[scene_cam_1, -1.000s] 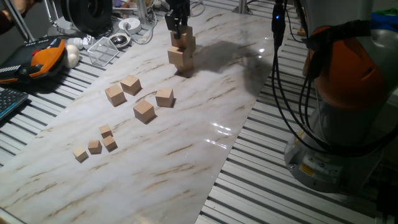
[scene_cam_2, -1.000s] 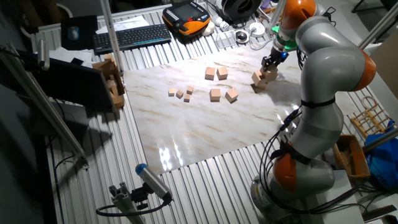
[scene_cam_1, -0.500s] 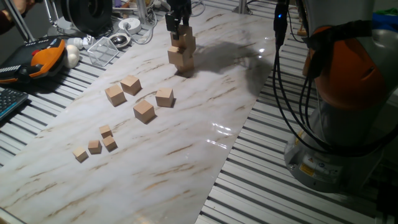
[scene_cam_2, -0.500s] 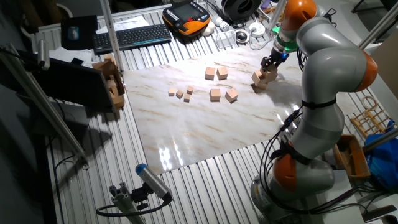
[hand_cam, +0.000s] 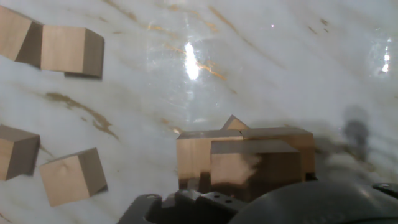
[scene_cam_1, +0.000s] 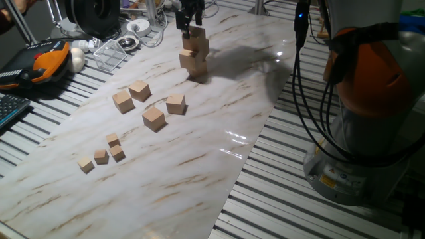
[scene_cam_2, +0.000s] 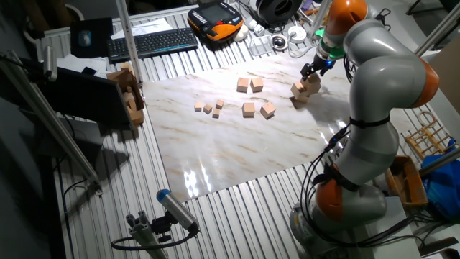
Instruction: Stack the blocks into a cross shape
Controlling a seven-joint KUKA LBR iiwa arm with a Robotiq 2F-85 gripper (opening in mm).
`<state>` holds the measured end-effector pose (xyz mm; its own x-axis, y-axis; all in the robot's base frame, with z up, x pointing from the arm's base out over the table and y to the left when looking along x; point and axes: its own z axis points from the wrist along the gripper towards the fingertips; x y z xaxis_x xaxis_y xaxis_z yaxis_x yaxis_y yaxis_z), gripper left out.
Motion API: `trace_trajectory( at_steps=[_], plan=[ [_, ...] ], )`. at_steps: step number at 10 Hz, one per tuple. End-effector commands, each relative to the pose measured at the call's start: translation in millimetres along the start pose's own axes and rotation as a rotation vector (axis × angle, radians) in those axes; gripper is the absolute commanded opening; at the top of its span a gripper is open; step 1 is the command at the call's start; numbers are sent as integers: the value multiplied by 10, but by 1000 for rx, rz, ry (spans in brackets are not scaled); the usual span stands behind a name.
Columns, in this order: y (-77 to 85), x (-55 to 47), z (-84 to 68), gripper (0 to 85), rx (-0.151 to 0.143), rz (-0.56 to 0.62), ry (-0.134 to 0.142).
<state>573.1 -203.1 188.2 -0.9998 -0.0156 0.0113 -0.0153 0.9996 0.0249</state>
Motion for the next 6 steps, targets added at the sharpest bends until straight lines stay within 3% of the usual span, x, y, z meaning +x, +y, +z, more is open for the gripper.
trace_trajectory(
  at_steps=[1, 2, 3, 5, 6],
  plan=[
    [29, -6, -80, 850, 6, 4, -1],
    [76, -13, -150, 680, 12, 4, -1],
    [134, -19, -195, 680, 14, 4, 2],
    [285, -28, -273, 340, 18, -5, 13],
    [374, -33, -294, 340, 15, -3, 16]
  ],
)
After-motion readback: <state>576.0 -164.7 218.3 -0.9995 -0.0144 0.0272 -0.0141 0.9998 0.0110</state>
